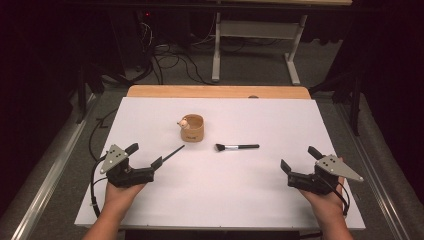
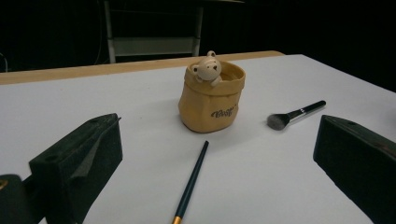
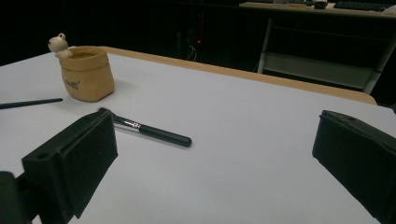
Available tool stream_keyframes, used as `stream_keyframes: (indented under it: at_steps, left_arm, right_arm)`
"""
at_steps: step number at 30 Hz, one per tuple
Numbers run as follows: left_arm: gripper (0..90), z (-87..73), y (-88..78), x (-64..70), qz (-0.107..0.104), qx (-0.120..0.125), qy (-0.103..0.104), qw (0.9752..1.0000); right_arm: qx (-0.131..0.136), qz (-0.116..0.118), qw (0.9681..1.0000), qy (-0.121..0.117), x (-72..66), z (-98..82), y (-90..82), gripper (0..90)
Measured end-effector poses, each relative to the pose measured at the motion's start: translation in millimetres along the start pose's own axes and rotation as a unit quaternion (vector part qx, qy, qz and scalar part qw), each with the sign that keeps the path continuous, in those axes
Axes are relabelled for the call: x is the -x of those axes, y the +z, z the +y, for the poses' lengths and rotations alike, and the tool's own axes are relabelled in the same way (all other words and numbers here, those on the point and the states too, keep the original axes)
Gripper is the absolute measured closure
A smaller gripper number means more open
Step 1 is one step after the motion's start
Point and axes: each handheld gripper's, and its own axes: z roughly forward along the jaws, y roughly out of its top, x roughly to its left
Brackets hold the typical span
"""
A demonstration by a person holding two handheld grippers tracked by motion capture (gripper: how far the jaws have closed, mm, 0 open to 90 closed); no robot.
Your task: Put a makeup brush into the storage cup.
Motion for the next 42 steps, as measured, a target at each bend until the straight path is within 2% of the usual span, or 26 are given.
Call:
stream_keyframes:
  at_steps: [3, 12, 15, 21, 26, 35, 42]
  left_arm:
    - [1.7, -0.5, 0.1, 0.6, 0.002, -0.007, 0.01, 0.9999]
    - [2.1, -0.2, 0.6, 1.6, -0.003, -0.008, 0.01, 0.9999]
    - [2.3, 0.7, 0.2, 2.2, 0.004, -0.009, 0.014, 0.9998]
    - [2.5, -1.3, 2.8, -0.4, 0.01, -0.026, 0.008, 0.9996]
    - [2.9, -2.5, 5.0, -1.3, 0.015, -0.039, 0.011, 0.9991]
    - [2.9, -7.2, 13.2, -3.9, 0.026, -0.091, 0.013, 0.9955]
    - [2.9, -9.9, 16.7, -5.7, 0.03, -0.111, 0.011, 0.9933]
  right_arm:
    - [0.003, 0.002, 1.0, 0.003, 0.7, 0.2, -0.1, 1.3]
    - [-0.002, 0.005, 1.0, 0.002, 0.8, 0.6, 0.9, 1.3]
    - [-0.001, 0.005, 1.0, 0.002, 0.6, 1.3, 0.8, 1.2]
    - [-0.01, 0.008, 0.9999, 0.002, 0.2, 2.1, 0.7, 1.2]
    - [-0.016, 0.014, 0.9998, -0.001, -1.0, 3.2, 1.0, 1.2]
    - [-0.017, 0.012, 0.9998, 0.0, -2.2, 4.3, 0.1, 1.2]
    - [-0.016, 0.009, 0.9998, 0.001, -3.7, 5.3, -1.7, 1.2]
